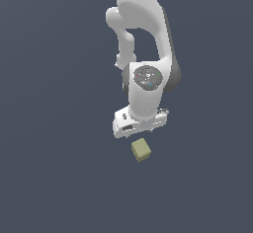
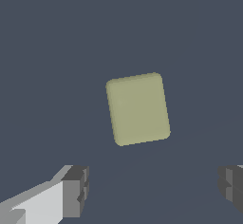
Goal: Pick up the object and move it to a goal position.
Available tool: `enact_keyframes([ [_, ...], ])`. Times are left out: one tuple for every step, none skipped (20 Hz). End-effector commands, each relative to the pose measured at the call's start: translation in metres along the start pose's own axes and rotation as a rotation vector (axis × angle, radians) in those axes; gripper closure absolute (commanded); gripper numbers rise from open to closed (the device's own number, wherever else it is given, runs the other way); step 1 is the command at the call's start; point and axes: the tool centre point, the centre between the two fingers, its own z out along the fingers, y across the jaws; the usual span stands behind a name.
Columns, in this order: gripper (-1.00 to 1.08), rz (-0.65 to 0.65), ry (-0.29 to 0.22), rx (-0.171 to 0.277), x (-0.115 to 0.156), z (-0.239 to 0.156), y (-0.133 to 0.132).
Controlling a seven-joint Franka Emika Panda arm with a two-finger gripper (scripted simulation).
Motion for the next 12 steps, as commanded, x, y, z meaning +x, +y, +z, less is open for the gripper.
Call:
enact_keyframes([
  [-0.92, -0.045, 0.000, -0.001, 0.012, 0.008, 0.000],
  [-0.92, -0.060, 0.000, -0.002, 0.015, 0.011, -0.001],
  [-0.92, -0.074, 0.000, -0.002, 0.019, 0.014, -0.001],
  [-0.92, -0.087, 0.001, -0.002, 0.022, 0.016, -0.001],
  [-0.92, -0.099, 0.001, -0.002, 0.025, 0.019, -0.001],
  [-0.92, -0.110, 0.001, -0.002, 0.028, 0.021, -0.001],
  [-0.92, -0.120, 0.001, -0.003, 0.030, 0.023, -0.001],
  [-0.92, -0.129, 0.001, -0.003, 0.032, 0.025, -0.001],
  [-0.92, -0.136, 0.001, -0.003, 0.034, 0.027, -0.001],
  [-0.92, -0.143, 0.001, -0.003, 0.035, 0.028, -0.001],
  [-0.92, -0.148, 0.001, -0.003, 0.037, 0.029, -0.001],
  [-0.92, -0.153, 0.001, -0.003, 0.038, 0.030, -0.001],
])
